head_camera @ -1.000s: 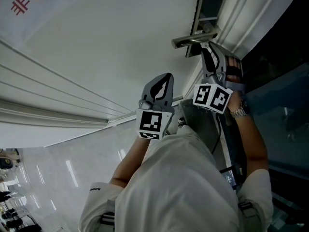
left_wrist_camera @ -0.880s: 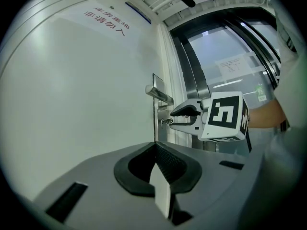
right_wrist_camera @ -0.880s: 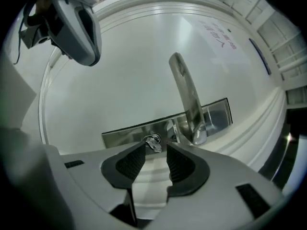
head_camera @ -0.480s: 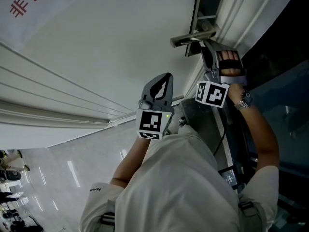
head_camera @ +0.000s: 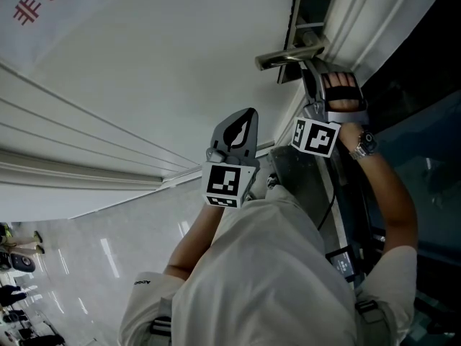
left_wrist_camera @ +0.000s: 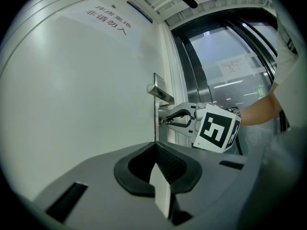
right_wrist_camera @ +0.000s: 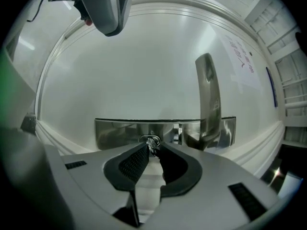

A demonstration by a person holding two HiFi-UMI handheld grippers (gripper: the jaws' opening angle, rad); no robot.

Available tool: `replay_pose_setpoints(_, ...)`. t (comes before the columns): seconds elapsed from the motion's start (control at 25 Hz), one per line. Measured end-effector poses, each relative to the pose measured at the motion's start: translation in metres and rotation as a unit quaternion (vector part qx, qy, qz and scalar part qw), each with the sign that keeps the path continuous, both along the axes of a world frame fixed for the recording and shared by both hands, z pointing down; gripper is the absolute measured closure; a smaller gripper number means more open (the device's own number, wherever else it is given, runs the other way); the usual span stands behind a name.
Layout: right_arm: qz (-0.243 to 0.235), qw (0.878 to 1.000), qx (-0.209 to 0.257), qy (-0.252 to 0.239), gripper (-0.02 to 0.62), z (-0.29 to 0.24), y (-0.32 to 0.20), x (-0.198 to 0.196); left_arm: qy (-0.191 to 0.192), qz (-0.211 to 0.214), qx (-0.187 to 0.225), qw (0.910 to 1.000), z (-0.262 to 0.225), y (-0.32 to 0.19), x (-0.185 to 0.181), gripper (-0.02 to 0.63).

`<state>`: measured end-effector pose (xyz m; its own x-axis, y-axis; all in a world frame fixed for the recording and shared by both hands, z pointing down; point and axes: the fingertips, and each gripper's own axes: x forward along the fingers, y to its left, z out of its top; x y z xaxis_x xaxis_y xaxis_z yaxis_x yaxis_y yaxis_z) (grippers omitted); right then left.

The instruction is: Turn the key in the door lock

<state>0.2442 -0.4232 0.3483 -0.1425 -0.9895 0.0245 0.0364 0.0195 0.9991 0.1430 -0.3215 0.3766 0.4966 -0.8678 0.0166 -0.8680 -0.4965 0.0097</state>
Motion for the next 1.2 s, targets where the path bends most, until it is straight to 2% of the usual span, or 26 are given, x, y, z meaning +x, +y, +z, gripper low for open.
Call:
replay_pose_setpoints(0.56,0.014,0.993,-0.017,-0.118,0.528,-0.003,-0.0007,0.0017,0.003,0.0,-0.004,1.0,0.0027,-0.0013,0.001,0.597)
replay_pose_setpoints(0.92,0.024,0.975,-0.044,-0.215,0.543,-0.0051,-0.001,0.0024,0.006,0.001,-0.003,1.0,0.0016,0.0007,0.0035,0.598)
replay_pose_setpoints(1.08,0.027,0.969,-0.047,-0.239,0.543,-0.0053,-0.0018,0.0036,0.006,0.001,-0.002,1.0,0.0016,0.0013,0.0031,0.598)
replay_pose_setpoints(1.2,0.03,0.959,-0.062,-0.275,0.542,-0.0058,-0.0018,0.0037,0.007,0.0,-0.002,1.0,0.0015,0.0022,0.0027,0.598)
